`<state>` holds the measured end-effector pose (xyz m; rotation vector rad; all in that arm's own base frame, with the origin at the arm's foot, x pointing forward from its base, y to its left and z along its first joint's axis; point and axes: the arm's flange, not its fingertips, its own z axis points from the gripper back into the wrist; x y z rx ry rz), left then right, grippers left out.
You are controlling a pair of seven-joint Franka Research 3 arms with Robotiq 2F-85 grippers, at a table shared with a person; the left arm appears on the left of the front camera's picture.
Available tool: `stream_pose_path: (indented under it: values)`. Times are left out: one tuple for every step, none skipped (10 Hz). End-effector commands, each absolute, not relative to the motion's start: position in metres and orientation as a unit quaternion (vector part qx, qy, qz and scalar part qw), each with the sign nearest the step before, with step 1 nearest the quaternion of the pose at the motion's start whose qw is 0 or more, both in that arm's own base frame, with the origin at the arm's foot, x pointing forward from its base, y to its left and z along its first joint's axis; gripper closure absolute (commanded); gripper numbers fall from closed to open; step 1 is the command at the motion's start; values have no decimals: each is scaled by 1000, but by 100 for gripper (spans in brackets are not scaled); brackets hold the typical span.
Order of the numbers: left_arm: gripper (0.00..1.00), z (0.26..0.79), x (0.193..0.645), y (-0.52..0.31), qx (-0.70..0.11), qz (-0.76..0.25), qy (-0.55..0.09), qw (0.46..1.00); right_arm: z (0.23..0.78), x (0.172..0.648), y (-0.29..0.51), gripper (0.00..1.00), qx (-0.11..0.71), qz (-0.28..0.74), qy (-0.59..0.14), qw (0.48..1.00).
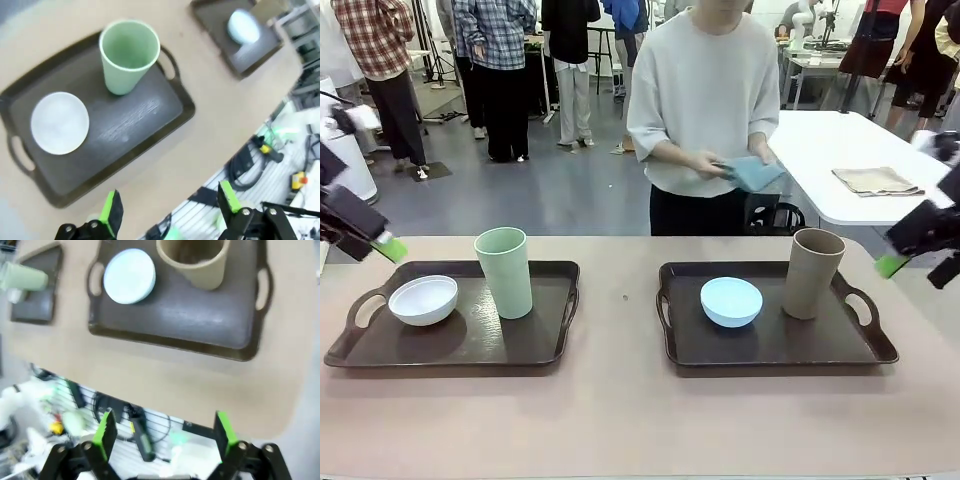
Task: Set up a tray with a mat and arrange the tableware.
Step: Pick up the Picnic Bowl and Reusable plastic cup from the Handle tray in front of the human's position and hold them in the air.
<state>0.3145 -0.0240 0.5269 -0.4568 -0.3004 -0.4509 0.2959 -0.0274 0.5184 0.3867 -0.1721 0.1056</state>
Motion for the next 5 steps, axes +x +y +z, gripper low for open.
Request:
stream_pose_path:
  values:
    - [0, 529, 319, 17, -351, -212, -160, 898, 513, 298, -73, 0, 311, 7, -96, 946]
    - [0, 524, 307, 40, -394, -189, -182, 881, 509, 288, -101, 0, 349, -15, -107, 931]
    - [0, 526, 307, 64, -421, -176, -194, 868, 507, 282, -123, 0, 386, -40, -123, 914]
    - [0, 520, 297, 81, -442, -153, -209, 859, 504, 271, -145, 0, 418, -56, -138, 896]
    - [0, 518, 298, 100, -467, -138, -218, 846, 502, 263, -161, 0, 444, -70, -158, 879]
